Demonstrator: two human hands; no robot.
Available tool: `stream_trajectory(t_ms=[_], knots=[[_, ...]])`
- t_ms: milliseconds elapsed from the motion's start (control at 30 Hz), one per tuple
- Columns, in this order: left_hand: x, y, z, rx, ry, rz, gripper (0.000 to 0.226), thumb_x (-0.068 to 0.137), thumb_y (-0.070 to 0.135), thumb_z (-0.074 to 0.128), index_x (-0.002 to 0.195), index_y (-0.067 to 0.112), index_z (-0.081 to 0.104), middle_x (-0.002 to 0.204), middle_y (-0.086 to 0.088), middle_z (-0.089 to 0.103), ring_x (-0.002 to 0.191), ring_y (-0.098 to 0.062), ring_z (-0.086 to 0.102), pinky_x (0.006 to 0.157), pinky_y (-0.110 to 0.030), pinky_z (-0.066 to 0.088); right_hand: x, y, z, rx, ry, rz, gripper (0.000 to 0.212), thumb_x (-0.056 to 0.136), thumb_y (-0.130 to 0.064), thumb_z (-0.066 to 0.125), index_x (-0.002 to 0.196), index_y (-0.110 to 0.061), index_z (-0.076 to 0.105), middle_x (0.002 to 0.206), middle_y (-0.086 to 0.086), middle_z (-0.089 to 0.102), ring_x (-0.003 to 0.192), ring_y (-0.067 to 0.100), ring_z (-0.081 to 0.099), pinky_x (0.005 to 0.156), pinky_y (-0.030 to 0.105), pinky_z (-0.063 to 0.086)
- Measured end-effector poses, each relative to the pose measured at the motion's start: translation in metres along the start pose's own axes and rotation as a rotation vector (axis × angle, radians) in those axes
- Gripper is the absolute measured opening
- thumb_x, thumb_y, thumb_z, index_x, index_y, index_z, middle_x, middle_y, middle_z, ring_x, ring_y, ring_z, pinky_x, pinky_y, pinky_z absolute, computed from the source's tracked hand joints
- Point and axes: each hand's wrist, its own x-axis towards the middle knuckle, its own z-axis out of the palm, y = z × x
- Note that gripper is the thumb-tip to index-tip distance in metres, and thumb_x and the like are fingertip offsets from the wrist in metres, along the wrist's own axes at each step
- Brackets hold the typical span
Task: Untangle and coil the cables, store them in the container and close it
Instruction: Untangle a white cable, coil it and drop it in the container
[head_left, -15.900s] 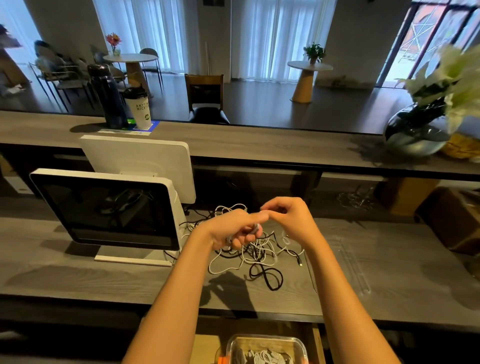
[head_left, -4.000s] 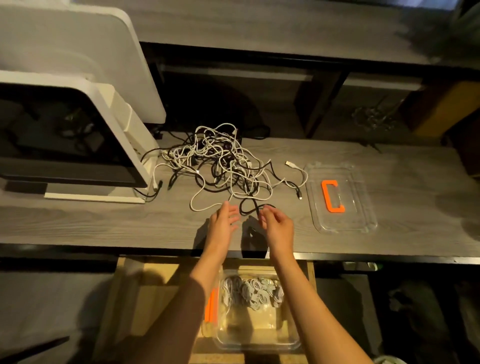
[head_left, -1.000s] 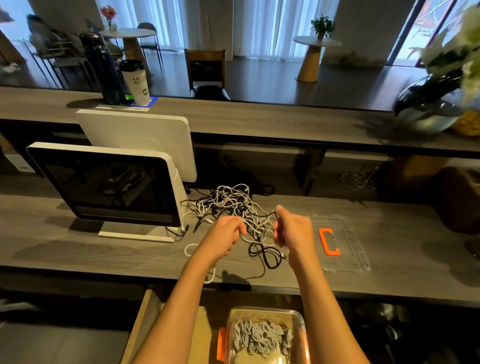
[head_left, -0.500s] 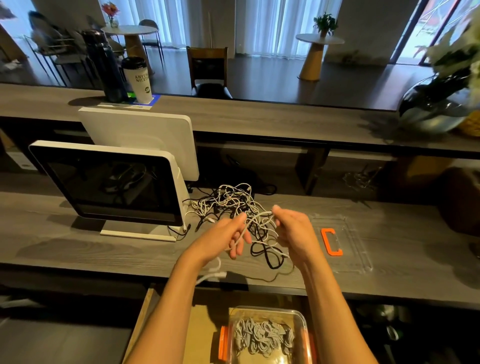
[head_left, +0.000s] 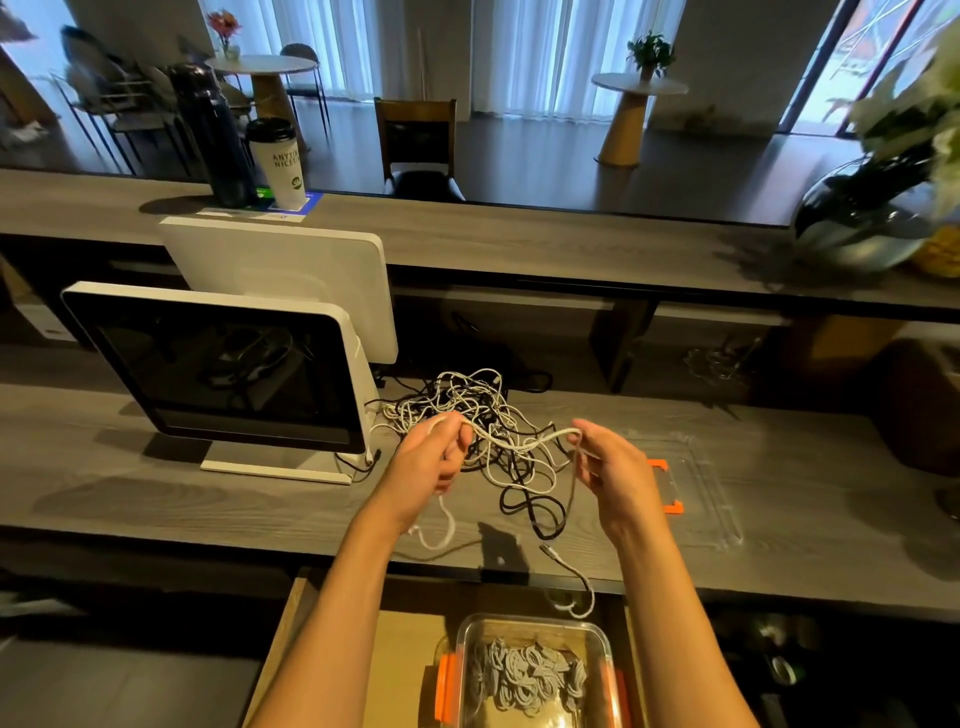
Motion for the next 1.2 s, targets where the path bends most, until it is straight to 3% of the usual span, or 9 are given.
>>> stream_trajectory(t_ms=[100, 200, 300, 400, 567, 733, 867, 1033, 1200], knots=[[0.0, 0.007, 0.008, 0.115, -0.059, -0.022, 0.038, 0.108, 0.035, 0.029, 0.088, 0.014, 0.054, 0.053, 0.01, 0.029, 0.047, -0.009, 0.02, 0.043, -0.02, 0.019, -0.003, -0.006, 0.005, -0.002, 0.038, -0.116, 0.021, 0.099, -0.025, 0.056, 0.107, -0.017, 0.073, 0.103, -0.001, 0.074, 0.098, 0.013, 0.066, 0.08, 0.022, 0.048], [-0.002, 0.016, 0.018, 0.133, -0.156, -0.066, 0.039, 0.107, 0.03, 0.032, 0.081, 0.017, 0.057, 0.052, 0.007, 0.031, 0.046, -0.01, 0.021, 0.043, -0.022, 0.019, -0.01, -0.009, 0.018, -0.16, -0.136, -0.252, 0.029, 0.104, -0.028, 0.045, 0.112, -0.02, 0.071, 0.107, -0.002, 0.074, 0.102, 0.009, 0.068, 0.083, 0.017, 0.05], [-0.002, 0.024, 0.029, 0.273, -0.077, -0.064, 0.033, 0.103, 0.03, 0.043, 0.075, 0.02, 0.059, 0.051, 0.012, 0.04, 0.045, -0.007, 0.03, 0.045, -0.023, 0.025, -0.022, -0.004, 0.033, -0.195, -0.311, -0.186, 0.039, 0.106, -0.033, 0.037, 0.105, -0.018, 0.072, 0.095, 0.008, 0.077, 0.094, 0.02, 0.072, 0.085, 0.028, 0.055], [0.003, 0.022, 0.033, 0.396, 0.11, -0.04, 0.03, 0.099, 0.023, 0.045, 0.072, 0.016, 0.057, 0.051, 0.012, 0.041, 0.044, -0.005, 0.033, 0.05, -0.027, 0.029, -0.028, 0.001, 0.038, -0.201, -0.409, -0.054, 0.053, 0.106, -0.041, 0.035, 0.097, -0.002, 0.07, 0.068, 0.01, 0.066, 0.07, 0.026, 0.068, 0.072, 0.029, 0.057], [0.004, 0.016, 0.025, 0.17, 0.067, -0.183, 0.037, 0.104, 0.035, 0.041, 0.08, 0.013, 0.059, 0.053, 0.003, 0.042, 0.044, -0.009, 0.035, 0.045, -0.023, 0.027, -0.026, -0.004, 0.028, -0.192, -0.463, -0.085, 0.037, 0.102, -0.031, 0.05, 0.068, -0.016, 0.052, 0.057, -0.005, 0.029, 0.053, 0.012, 0.024, 0.05, 0.026, 0.02], [-0.007, 0.012, 0.02, 0.14, -0.352, -0.214, 0.059, 0.094, 0.062, 0.04, 0.101, 0.01, 0.067, 0.067, 0.002, 0.058, 0.054, -0.011, 0.048, 0.055, -0.022, 0.045, -0.021, -0.013, 0.022, 0.097, -0.124, -0.218, 0.034, 0.102, -0.025, 0.051, 0.069, -0.018, 0.054, 0.053, -0.008, 0.031, 0.046, 0.007, 0.026, 0.044, 0.021, 0.02], [-0.012, 0.012, 0.021, 0.207, -0.49, -0.189, 0.046, 0.092, 0.063, 0.045, 0.095, 0.024, 0.07, 0.06, 0.008, 0.046, 0.052, -0.01, 0.033, 0.047, -0.017, 0.029, -0.012, -0.012, 0.014, 0.22, 0.188, -0.183, 0.034, 0.103, -0.027, 0.049, 0.071, -0.018, 0.056, 0.053, -0.007, 0.033, 0.046, 0.008, 0.031, 0.044, 0.022, 0.027], [-0.007, 0.012, 0.008, 0.149, -0.21, -0.061, 0.029, 0.098, 0.035, 0.055, 0.075, 0.027, 0.069, 0.052, 0.01, 0.04, 0.046, -0.009, 0.029, 0.044, -0.02, 0.025, -0.003, 0.001, 0.001, 0.178, 0.364, -0.114, 0.033, 0.103, -0.028, 0.05, 0.074, -0.014, 0.059, 0.059, -0.001, 0.033, 0.052, 0.013, 0.031, 0.048, 0.028, 0.026], [-0.003, -0.001, -0.007, 0.442, 0.181, 0.071, 0.03, 0.097, 0.032, 0.06, 0.074, 0.016, 0.072, 0.042, 0.014, 0.045, 0.042, -0.001, 0.038, 0.053, -0.025, 0.032, -0.008, 0.007, 0.002, 0.108, 0.356, -0.107, 0.029, 0.102, -0.028, 0.052, 0.083, -0.011, 0.065, 0.057, -0.001, 0.031, 0.049, 0.011, 0.029, 0.047, 0.027, 0.024]])
